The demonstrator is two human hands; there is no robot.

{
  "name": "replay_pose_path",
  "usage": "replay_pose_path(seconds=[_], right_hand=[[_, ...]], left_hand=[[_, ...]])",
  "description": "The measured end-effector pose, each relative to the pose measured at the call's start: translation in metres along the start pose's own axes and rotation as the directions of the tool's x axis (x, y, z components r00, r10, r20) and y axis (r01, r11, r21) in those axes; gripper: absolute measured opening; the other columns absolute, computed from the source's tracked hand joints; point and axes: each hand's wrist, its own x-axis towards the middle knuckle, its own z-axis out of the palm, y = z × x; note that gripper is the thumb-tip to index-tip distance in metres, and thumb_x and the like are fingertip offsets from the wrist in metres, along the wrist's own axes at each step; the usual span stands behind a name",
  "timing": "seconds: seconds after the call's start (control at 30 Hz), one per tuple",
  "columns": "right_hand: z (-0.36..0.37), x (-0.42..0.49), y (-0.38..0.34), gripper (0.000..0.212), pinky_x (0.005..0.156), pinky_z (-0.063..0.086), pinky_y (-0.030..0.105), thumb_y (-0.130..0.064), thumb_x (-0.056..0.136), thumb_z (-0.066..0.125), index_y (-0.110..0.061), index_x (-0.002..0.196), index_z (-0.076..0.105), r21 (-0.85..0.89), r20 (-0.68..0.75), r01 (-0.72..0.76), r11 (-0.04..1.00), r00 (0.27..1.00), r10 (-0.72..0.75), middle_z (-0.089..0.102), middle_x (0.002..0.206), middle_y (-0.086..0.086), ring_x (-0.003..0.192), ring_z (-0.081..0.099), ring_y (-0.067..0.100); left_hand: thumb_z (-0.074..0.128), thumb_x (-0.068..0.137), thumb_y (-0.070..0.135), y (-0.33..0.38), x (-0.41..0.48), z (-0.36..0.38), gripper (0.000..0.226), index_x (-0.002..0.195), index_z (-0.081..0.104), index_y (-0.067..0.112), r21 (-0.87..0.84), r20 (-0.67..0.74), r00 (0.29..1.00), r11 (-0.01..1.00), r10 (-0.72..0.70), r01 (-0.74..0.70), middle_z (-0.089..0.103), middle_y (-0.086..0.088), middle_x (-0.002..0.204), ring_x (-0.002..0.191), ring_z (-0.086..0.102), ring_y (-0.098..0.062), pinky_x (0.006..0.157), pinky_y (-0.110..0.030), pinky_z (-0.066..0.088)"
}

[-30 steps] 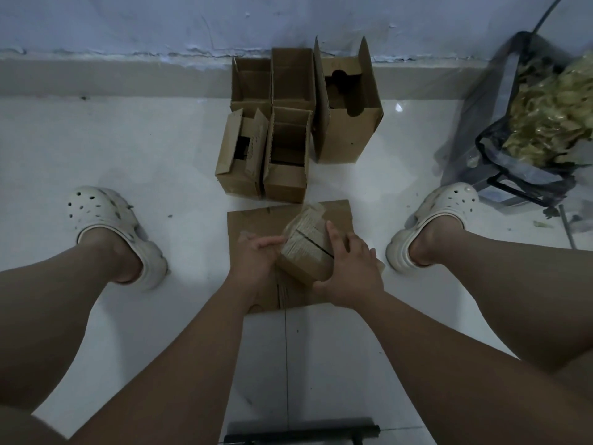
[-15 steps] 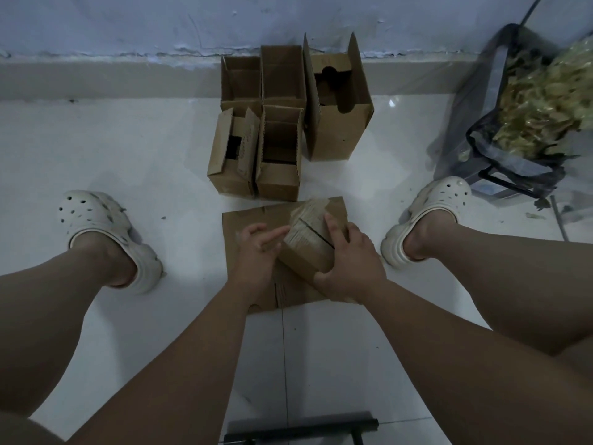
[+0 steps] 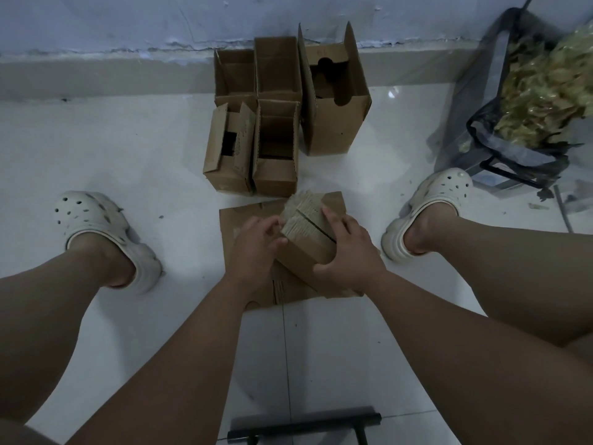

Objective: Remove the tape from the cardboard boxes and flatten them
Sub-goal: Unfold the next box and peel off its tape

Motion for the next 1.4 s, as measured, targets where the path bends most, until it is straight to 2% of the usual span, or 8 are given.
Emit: replay_pose_path(seconds=[0.17, 0.33, 0.43, 0.63, 0.73, 0.87, 1.13, 1.4], right_hand=[[-0.006, -0.001, 0.003, 0.11, 0.108, 0.035, 0.047, -0.047, 0.064, 0.071, -0.047, 0.15, 0.003, 0.038, 0.03, -0.007, 0.999, 1.0, 0.006, 0.024, 0.149, 0.0, 0.132, 0.029, 0.032], [-0.009, 0.001, 0.0, 0.112, 0.111, 0.029, 0.046, -0.039, 0.066, 0.074, -0.045, 0.151, 0.002, 0.105, 0.019, -0.027, 0.994, 1.0, 0.025, 0.028, 0.147, 0.001, 0.131, 0.03, 0.03], [-0.007, 0.0, 0.001, 0.113, 0.108, 0.027, 0.044, -0.039, 0.065, 0.075, -0.046, 0.151, 0.002, 0.103, 0.022, -0.018, 0.994, 1.0, 0.016, 0.027, 0.148, 0.0, 0.132, 0.029, 0.03], [-0.003, 0.001, -0.001, 0.112, 0.107, 0.028, 0.045, -0.042, 0.065, 0.074, -0.046, 0.151, 0.002, 0.071, 0.015, -0.008, 0.997, 1.0, 0.007, 0.025, 0.15, 0.0, 0.133, 0.027, 0.03], [-0.001, 0.0, -0.001, 0.111, 0.109, 0.028, 0.046, -0.043, 0.065, 0.073, -0.046, 0.15, 0.003, 0.063, 0.02, -0.005, 0.998, 1.0, 0.004, 0.023, 0.15, -0.001, 0.133, 0.025, 0.03], [-0.001, -0.003, -0.003, 0.109, 0.114, 0.024, 0.05, -0.04, 0.067, 0.072, -0.044, 0.151, 0.004, 0.053, 0.028, 0.031, 0.998, 0.999, -0.032, 0.022, 0.149, -0.001, 0.134, 0.022, 0.024], [0.001, -0.005, -0.004, 0.109, 0.114, 0.023, 0.048, -0.039, 0.067, 0.074, -0.043, 0.151, 0.005, 0.068, 0.026, 0.024, 0.997, 0.999, -0.026, 0.021, 0.15, -0.001, 0.135, 0.021, 0.024], [0.002, -0.005, -0.003, 0.106, 0.114, 0.021, 0.055, -0.038, 0.067, 0.074, -0.048, 0.15, 0.007, 0.061, 0.043, 0.051, 0.997, 0.998, -0.053, 0.024, 0.145, 0.0, 0.132, 0.022, 0.024]], left_hand=[[0.067, 0.085, 0.015, 0.006, 0.011, -0.011, 0.015, 0.095, 0.057, 0.019, 0.029, 0.165, 0.986, 0.999, 0.038, -0.043, 0.053, 0.005, 0.09, 0.08, 0.048, -0.009, 0.065, -0.016, 0.035], [0.053, 0.095, 0.014, 0.007, 0.009, -0.016, 0.03, 0.124, 0.059, 0.021, -0.33, 0.205, 0.972, 0.927, -0.113, 0.177, 0.06, 0.003, 0.102, 0.087, 0.054, -0.013, 0.082, -0.024, 0.041], [0.05, 0.096, 0.01, 0.004, 0.002, -0.01, 0.029, 0.122, 0.063, 0.012, -0.371, 0.129, 0.963, 0.89, -0.235, 0.267, 0.064, -0.008, 0.117, 0.102, 0.058, -0.021, 0.089, -0.025, 0.041], [0.058, 0.093, 0.016, -0.004, -0.003, 0.001, 0.01, 0.094, 0.068, 0.015, -0.406, -0.02, 0.966, 0.885, -0.259, 0.229, 0.061, 0.006, 0.083, 0.067, 0.047, -0.003, 0.066, -0.018, 0.039], [0.059, 0.092, 0.016, -0.005, -0.004, 0.004, 0.008, 0.087, 0.065, 0.017, -0.428, -0.017, 0.961, 0.87, -0.277, 0.243, 0.059, 0.006, 0.079, 0.069, 0.049, -0.007, 0.063, -0.021, 0.039], [0.059, 0.092, 0.014, -0.006, 0.001, -0.001, 0.008, 0.095, 0.066, 0.01, -0.405, 0.038, 0.949, 0.864, -0.312, 0.3, 0.06, 0.002, 0.084, 0.076, 0.051, -0.01, 0.065, -0.021, 0.04], [0.057, 0.094, 0.019, -0.005, 0.003, -0.002, 0.018, 0.102, 0.067, 0.006, -0.395, 0.09, 0.944, 0.859, -0.318, 0.327, 0.057, 0.004, 0.077, 0.066, 0.048, -0.004, 0.062, -0.017, 0.039], [0.038, 0.102, 0.022, -0.01, 0.002, 0.007, 0.019, 0.097, 0.055, 0.015, -0.124, 0.12, 0.96, 0.955, -0.253, 0.268, 0.05, 0.006, 0.079, 0.07, 0.044, -0.002, 0.058, -0.017, 0.037]])
